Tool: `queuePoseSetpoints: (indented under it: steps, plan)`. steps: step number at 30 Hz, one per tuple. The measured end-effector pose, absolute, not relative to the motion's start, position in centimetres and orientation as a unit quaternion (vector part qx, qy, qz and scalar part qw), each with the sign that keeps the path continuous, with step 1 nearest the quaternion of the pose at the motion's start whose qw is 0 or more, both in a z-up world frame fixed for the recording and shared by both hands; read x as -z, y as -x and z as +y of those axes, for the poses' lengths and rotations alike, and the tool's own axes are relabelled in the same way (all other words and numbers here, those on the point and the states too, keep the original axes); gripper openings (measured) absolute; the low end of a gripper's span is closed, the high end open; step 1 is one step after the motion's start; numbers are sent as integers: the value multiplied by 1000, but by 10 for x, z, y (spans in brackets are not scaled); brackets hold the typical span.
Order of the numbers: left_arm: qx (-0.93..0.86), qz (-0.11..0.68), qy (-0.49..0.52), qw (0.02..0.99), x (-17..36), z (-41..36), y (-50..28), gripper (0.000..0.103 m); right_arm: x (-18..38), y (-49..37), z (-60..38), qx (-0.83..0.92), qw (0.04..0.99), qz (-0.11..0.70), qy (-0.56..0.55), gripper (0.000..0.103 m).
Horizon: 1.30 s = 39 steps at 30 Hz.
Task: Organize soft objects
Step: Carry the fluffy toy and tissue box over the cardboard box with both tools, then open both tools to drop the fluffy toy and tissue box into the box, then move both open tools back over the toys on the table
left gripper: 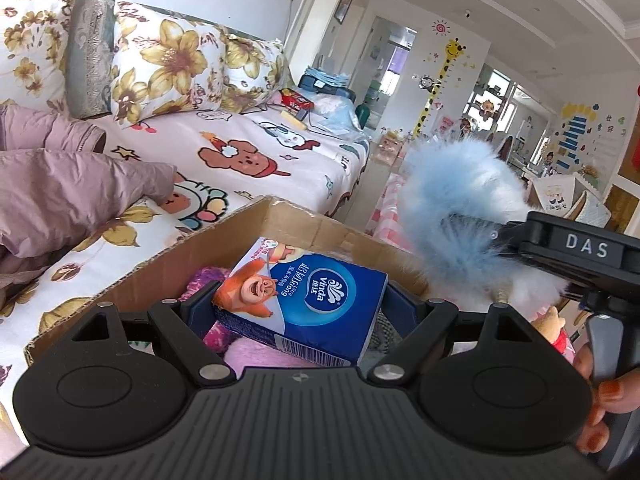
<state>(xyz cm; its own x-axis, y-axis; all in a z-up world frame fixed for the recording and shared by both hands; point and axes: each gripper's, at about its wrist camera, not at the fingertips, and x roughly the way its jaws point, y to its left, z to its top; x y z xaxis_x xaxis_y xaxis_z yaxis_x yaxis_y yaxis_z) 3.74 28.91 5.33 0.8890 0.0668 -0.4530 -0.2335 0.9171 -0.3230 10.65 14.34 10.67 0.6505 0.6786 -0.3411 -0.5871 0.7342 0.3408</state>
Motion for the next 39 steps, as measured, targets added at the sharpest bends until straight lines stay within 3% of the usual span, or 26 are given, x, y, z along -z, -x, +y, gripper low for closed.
queuePoseSetpoints:
  steps: [7, 12, 18, 39]
  plan:
    - [-89, 229, 196, 949, -54, 293, -37, 103, -100, -111, 159, -360, 895, 245, -98, 56]
    - [-106, 230, 188, 949, -55, 289, -35, 103, -95, -112, 162, -348, 896, 255, -102, 78]
    - [-106, 224, 194, 949, -58, 287, -33, 103, -106, -106, 146, -313, 916, 231, -100, 87]
    - [-87, 227, 170, 955, -53, 285, -46, 103, -107, -97, 89, -235, 947, 201, -87, 95]
